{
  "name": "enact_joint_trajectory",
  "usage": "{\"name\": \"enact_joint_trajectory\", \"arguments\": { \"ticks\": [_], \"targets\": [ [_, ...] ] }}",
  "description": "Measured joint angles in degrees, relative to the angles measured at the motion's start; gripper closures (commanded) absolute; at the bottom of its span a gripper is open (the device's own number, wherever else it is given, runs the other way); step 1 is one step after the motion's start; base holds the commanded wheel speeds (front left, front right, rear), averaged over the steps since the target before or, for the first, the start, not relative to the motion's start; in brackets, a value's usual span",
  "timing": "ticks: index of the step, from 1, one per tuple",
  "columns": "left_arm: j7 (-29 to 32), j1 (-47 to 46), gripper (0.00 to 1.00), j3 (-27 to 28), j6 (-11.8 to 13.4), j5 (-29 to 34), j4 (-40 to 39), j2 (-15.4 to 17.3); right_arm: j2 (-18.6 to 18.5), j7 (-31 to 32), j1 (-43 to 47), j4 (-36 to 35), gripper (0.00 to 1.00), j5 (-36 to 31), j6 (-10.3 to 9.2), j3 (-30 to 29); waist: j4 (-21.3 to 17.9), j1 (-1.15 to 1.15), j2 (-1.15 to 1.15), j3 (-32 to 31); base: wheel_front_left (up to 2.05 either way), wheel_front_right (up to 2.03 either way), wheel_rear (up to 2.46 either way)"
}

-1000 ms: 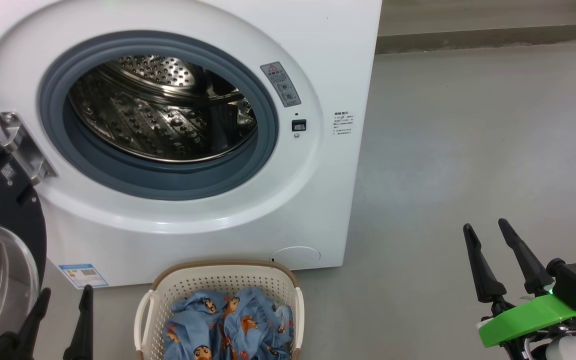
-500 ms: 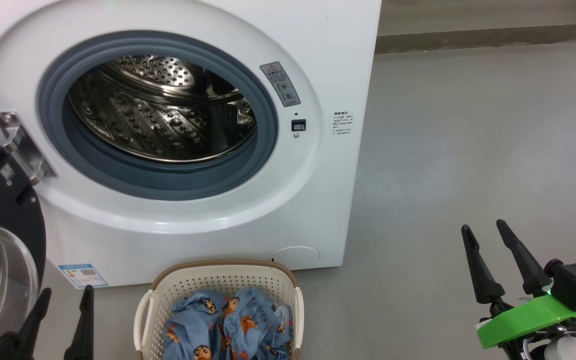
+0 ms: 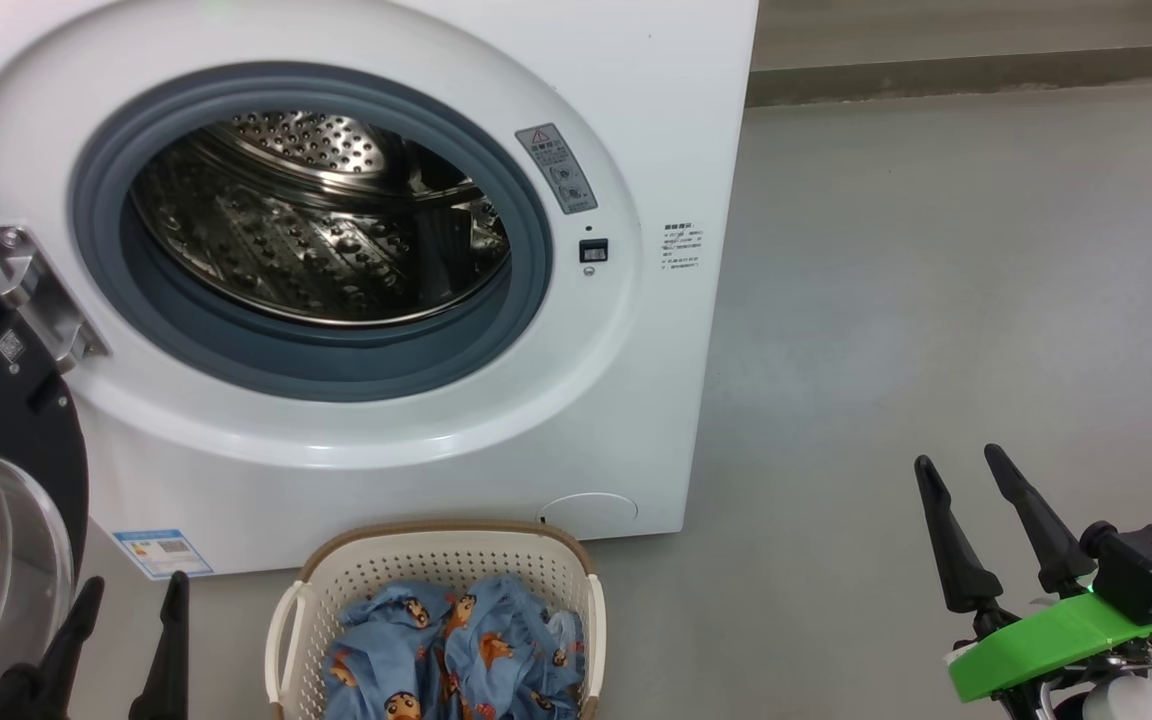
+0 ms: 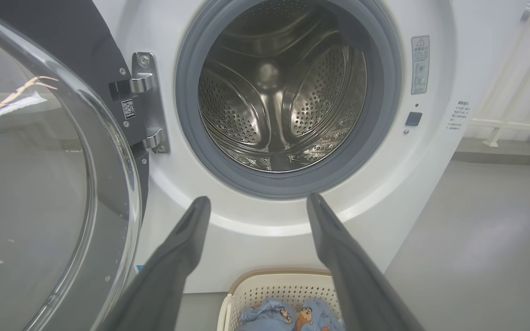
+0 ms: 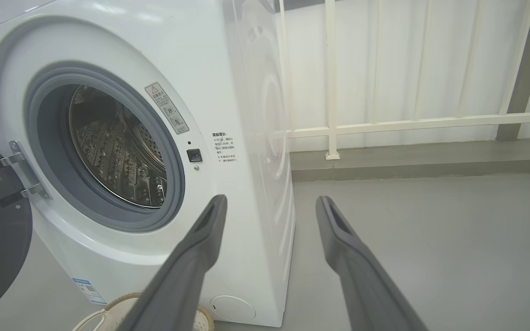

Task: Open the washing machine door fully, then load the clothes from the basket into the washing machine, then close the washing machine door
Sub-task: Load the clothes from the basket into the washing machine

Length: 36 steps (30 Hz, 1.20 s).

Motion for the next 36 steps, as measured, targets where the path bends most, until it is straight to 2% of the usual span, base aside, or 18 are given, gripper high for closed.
{"name": "enact_joint_trajectory", "arguments": {
  "ticks": [17,36],
  "targets": [
    [0.0,-0.1,0.00,-0.2,0.0,0.0,0.1,0.2,0.1,0.0,0.0,0.0,0.00,-0.1,0.00,0.1,-0.8,0.00,0.00,1.5,0.00,0.00,0.00],
    [0.0,-5.9,0.00,-0.4,-0.9,0.0,2.4,0.7,4.2,0.0,-2.7,-1.5,0.00,-4.2,0.00,-1.2,-2.2,0.01,0.00,10.3,0.00,0.00,0.00]
  ]
}}
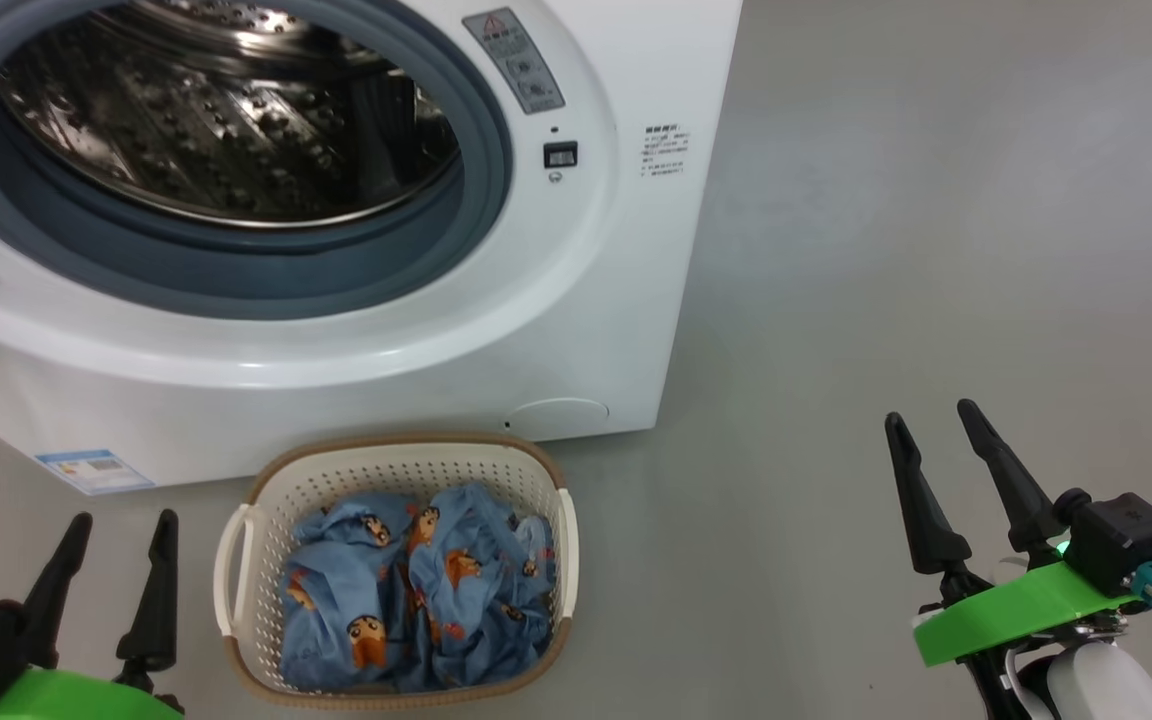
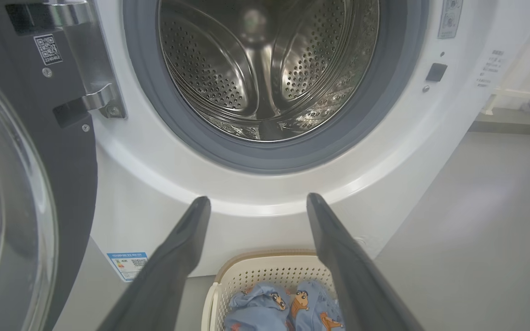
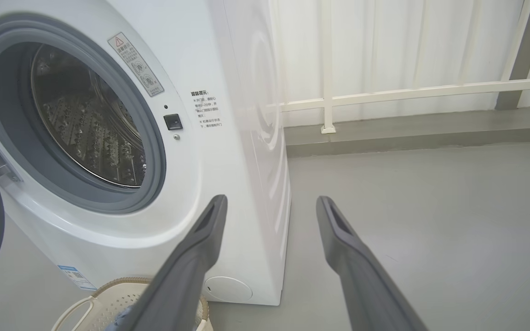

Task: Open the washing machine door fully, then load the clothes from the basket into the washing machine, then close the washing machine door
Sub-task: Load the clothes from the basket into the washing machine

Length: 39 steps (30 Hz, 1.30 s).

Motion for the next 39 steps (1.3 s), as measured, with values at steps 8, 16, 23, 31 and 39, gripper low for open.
{"name": "enact_joint_trajectory", "arguments": {
  "ticks": [8,16,23,31,39],
  "targets": [
    [0.5,-3.7,0.00,-2.0,-0.6,0.0,4.0,1.0,1.6,0.0,-1.5,-0.5,0.00,-1.6,0.00,-0.4,-0.8,0.00,0.00,4.7,0.00,0.00,0.00],
    [1.5,-10.0,0.00,-6.3,-1.1,-0.1,9.3,1.6,2.6,0.0,-4.7,-1.0,0.00,-3.4,0.00,-0.7,-1.5,0.00,0.00,10.3,0.00,0.00,0.00],
    [2.0,-16.3,0.00,-12.4,-1.5,-2.4,15.0,3.3,4.0,-0.1,-8.0,-1.5,0.00,-5.0,0.00,-0.8,-2.2,0.00,0.00,16.2,0.00,0.00,0.00],
    [3.9,-24.8,0.00,-21.8,-1.5,-7.7,24.0,5.7,5.5,-0.2,-12.5,-2.4,0.00,-6.5,0.00,-0.4,-3.3,0.00,0.00,24.2,0.00,0.00,0.00],
    [5.6,-32.5,0.00,-28.9,-1.5,-9.3,31.6,6.6,5.7,-0.2,-15.3,-3.4,0.00,-6.3,0.00,0.1,-4.9,0.00,0.00,30.5,0.00,0.00,0.00]
  ]
}}
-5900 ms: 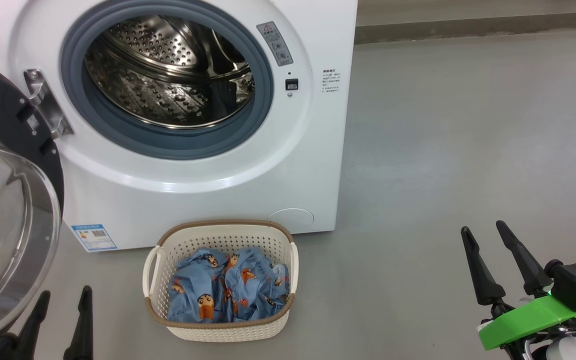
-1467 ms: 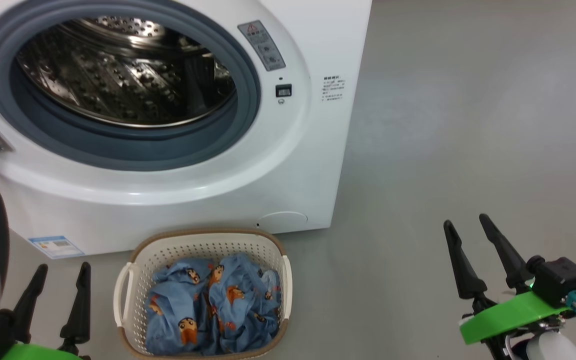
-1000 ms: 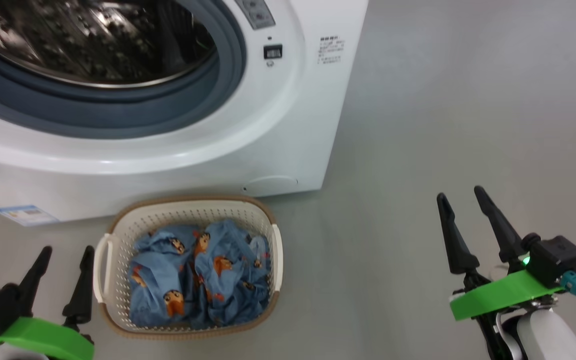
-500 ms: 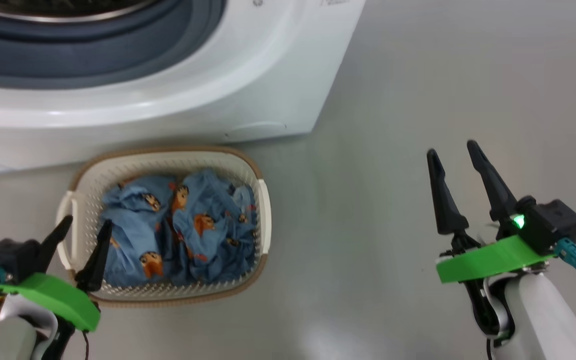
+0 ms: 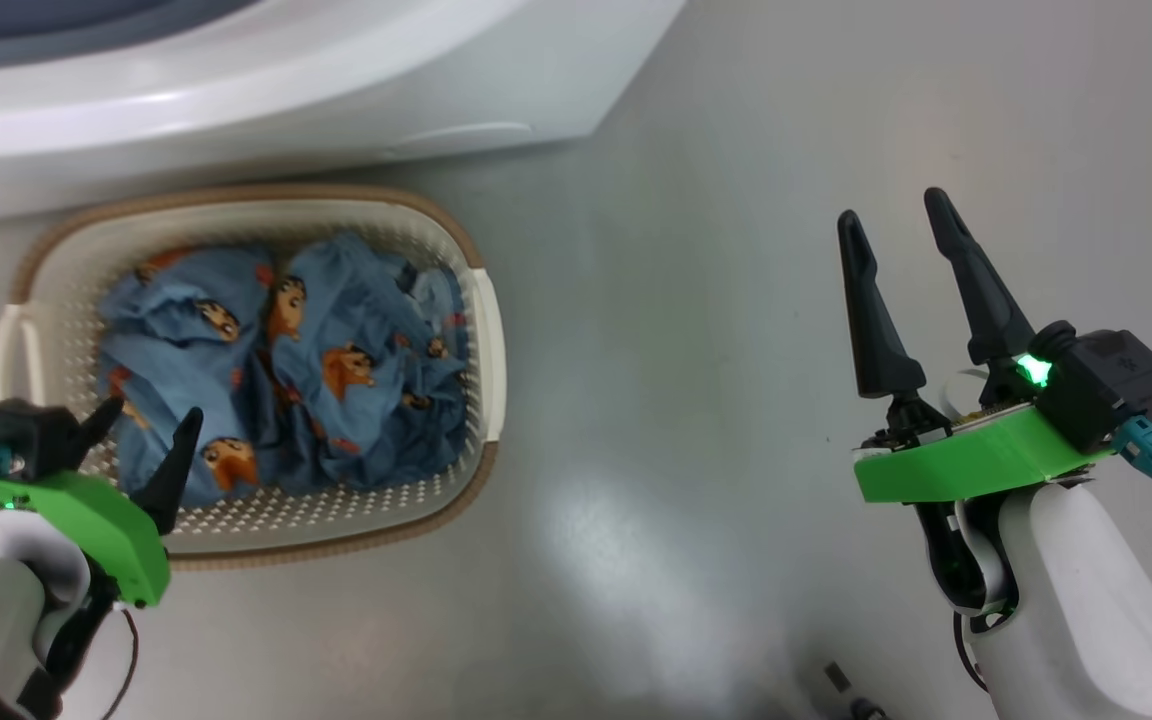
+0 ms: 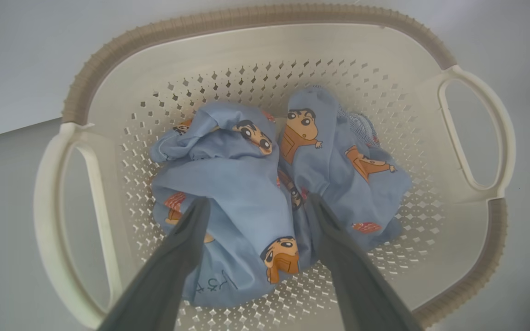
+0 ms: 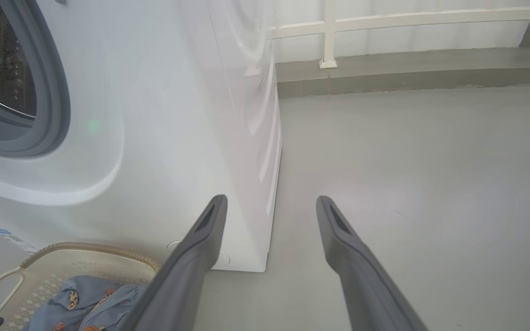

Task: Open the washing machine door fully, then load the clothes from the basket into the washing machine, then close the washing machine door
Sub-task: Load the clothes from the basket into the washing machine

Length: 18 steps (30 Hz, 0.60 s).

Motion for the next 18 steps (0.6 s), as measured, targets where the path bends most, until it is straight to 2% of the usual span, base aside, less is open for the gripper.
{"name": "enact_joint_trajectory", "arguments": {
  "ticks": [9,18],
  "targets": [
    [2.5,-5.9,0.00,-5.6,0.0,-1.7,5.8,0.2,0.1,0.0,-0.8,-0.9,0.00,1.0,0.00,1.3,-2.4,0.00,0.00,4.3,0.00,0.00,0.00],
    [5.4,-12.2,0.00,-7.9,0.0,-2.0,14.2,0.2,0.1,0.0,-1.2,-2.1,0.00,2.1,0.01,2.0,-4.7,0.00,0.00,7.5,0.00,0.00,0.00]
  ]
}}
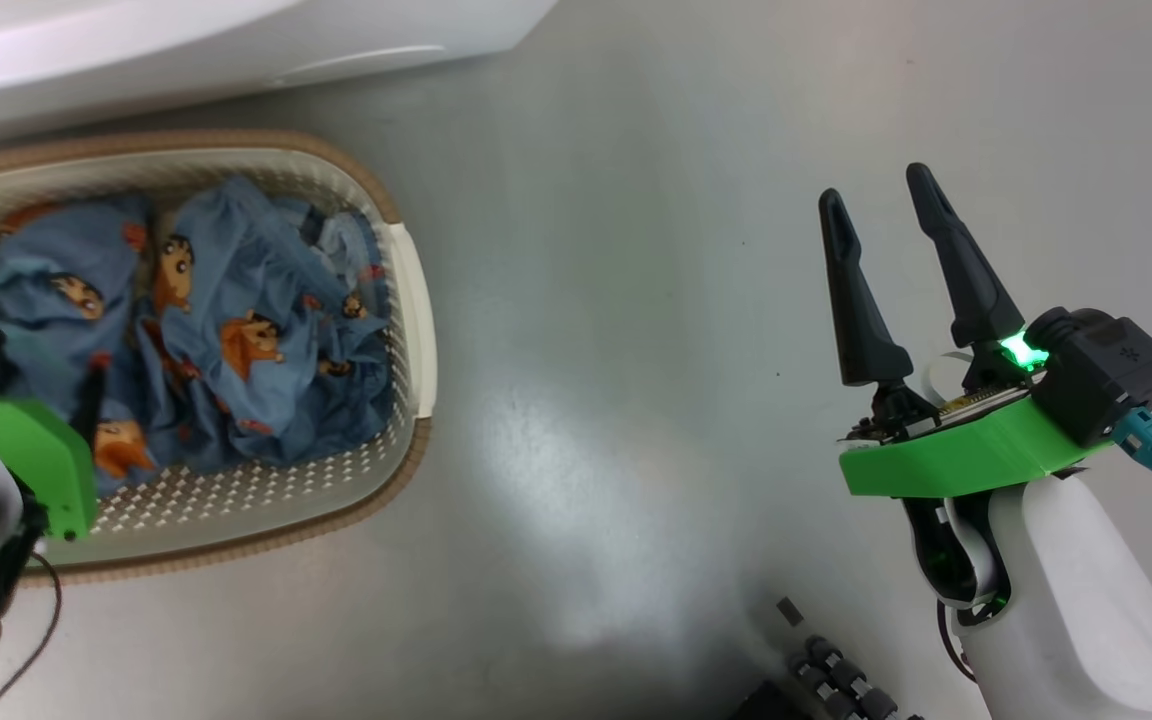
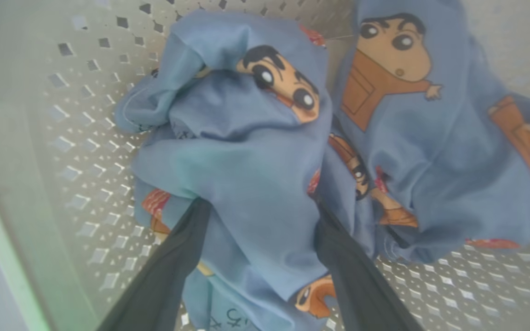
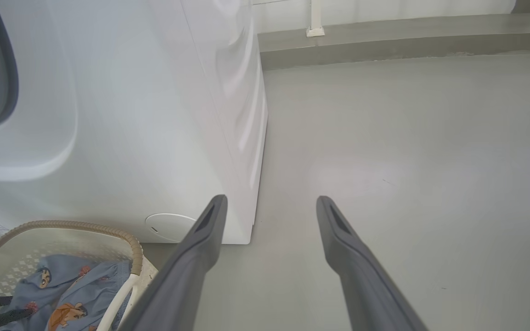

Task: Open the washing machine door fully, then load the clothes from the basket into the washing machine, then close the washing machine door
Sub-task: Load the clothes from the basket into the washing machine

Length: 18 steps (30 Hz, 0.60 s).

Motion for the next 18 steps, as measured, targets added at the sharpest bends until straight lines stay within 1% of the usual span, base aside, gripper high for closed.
{"name": "enact_joint_trajectory", "arguments": {
  "ticks": [8,9,12,14,18],
  "targets": [
    [0.6,-3.9,0.00,-1.2,0.8,0.9,5.3,0.2,0.1,0.0,-0.3,-0.8,0.00,1.4,-0.01,1.2,-1.4,-0.01,0.00,2.1,0.00,0.00,0.00],
    [0.7,-4.4,0.00,-1.6,0.5,1.1,5.4,0.1,0.1,0.0,-0.5,-0.9,0.00,1.4,-0.01,1.2,-1.6,-0.01,0.00,2.3,0.00,0.00,0.00],
    [1.3,-5.2,0.00,-2.8,0.0,1.2,5.2,-2.6,0.2,0.0,-0.9,-1.2,0.00,1.4,0.00,1.2,-1.9,0.00,0.00,2.9,0.00,0.00,0.00],
    [1.3,-5.8,0.00,-3.4,0.0,1.3,5.0,-3.8,0.2,0.0,-0.9,-1.3,0.00,1.4,0.00,1.1,-1.9,0.00,0.00,3.2,0.00,0.00,0.00],
    [1.4,-6.0,0.00,-4.4,0.0,1.3,5.1,-3.9,0.2,0.0,-0.9,-1.2,0.00,1.5,0.00,1.3,-2.0,0.00,0.00,3.0,0.00,0.00,0.00]
  ]
}}
